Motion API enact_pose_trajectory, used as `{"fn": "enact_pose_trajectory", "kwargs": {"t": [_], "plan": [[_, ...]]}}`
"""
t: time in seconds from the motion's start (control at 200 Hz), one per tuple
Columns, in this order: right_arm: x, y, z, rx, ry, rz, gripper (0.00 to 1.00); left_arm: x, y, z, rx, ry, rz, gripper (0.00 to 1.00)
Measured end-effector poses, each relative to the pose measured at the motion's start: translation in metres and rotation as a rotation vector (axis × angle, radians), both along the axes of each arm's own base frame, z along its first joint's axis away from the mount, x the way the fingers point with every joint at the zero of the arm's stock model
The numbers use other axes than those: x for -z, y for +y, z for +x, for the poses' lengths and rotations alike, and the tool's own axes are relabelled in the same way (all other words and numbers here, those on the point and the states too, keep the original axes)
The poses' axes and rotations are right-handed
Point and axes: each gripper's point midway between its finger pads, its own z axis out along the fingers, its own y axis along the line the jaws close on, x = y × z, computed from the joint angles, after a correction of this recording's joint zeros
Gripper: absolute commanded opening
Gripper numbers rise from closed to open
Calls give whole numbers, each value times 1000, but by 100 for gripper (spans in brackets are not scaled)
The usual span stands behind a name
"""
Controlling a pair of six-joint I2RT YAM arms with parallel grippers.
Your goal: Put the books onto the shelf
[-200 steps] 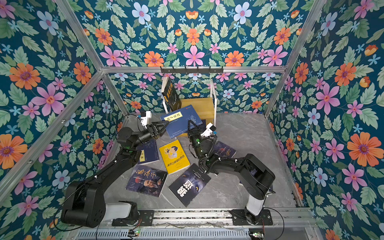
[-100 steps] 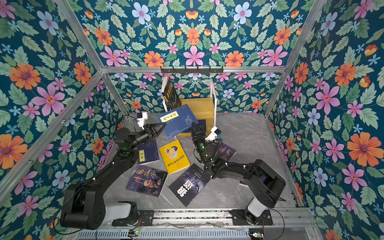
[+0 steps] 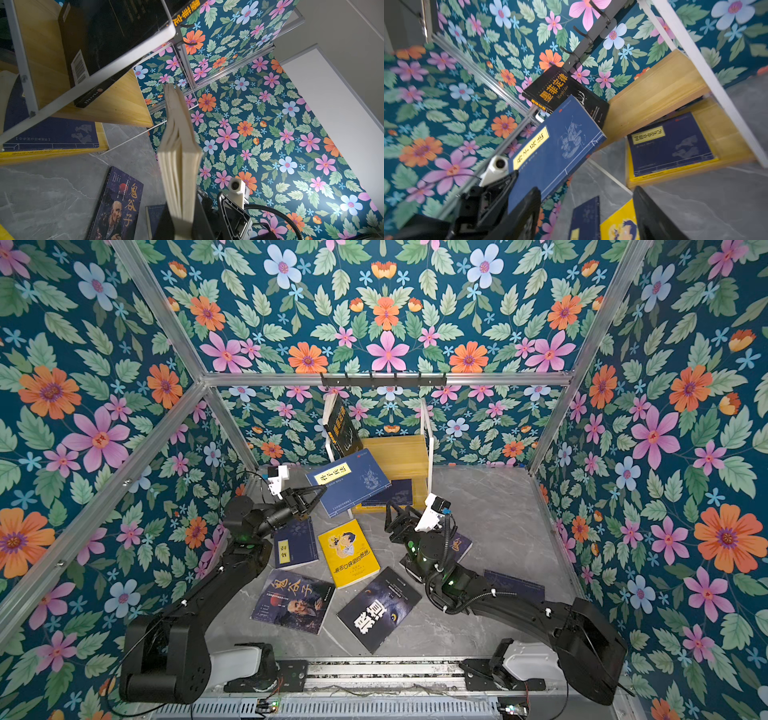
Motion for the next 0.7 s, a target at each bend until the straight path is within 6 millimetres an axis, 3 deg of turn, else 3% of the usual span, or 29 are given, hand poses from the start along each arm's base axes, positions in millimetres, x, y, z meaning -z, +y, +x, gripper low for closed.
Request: {"fn": "enact_pose_trajectory", "kwargs": {"t": [0.095, 0.3, 0.7], "plan": [[-4, 9, -7, -17, -69, -196, 70, 1, -2, 0, 5, 4, 0, 0], [7, 32, -12, -63, -204, -666, 72, 2, -9, -3, 26, 8, 1, 0], [38, 54, 10, -32, -528, -1571, 75, -3, -14, -5, 47, -9, 14, 0]]}}
